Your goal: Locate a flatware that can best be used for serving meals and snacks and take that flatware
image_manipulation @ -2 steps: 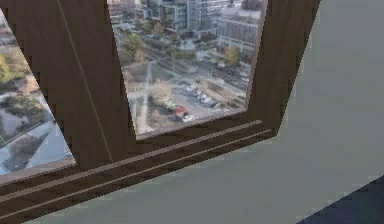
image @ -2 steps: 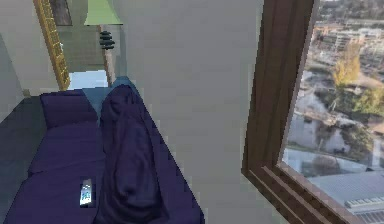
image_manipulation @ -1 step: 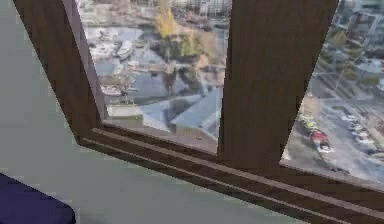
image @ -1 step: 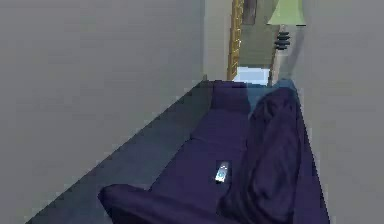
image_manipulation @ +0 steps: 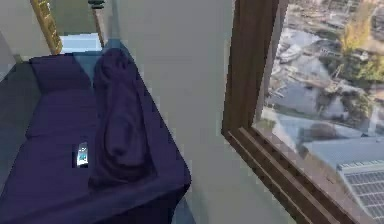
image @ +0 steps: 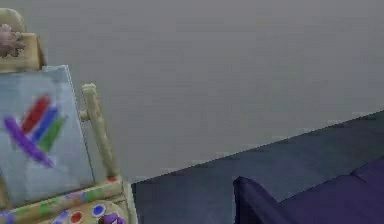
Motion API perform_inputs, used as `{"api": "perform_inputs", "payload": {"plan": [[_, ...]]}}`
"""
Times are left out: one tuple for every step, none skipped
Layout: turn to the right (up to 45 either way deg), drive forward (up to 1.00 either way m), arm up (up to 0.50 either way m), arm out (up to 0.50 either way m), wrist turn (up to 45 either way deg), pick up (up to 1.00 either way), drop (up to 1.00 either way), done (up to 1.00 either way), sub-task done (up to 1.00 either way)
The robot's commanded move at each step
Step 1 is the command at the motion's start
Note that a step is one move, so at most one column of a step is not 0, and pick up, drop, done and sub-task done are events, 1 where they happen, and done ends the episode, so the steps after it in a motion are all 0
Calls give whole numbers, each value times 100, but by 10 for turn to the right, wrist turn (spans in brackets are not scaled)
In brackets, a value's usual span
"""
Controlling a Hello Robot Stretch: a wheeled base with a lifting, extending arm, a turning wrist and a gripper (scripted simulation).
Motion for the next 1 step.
{"api": "perform_inputs", "payload": {"plan": [[-450,0,0,0,0,0,0,0,0]]}}
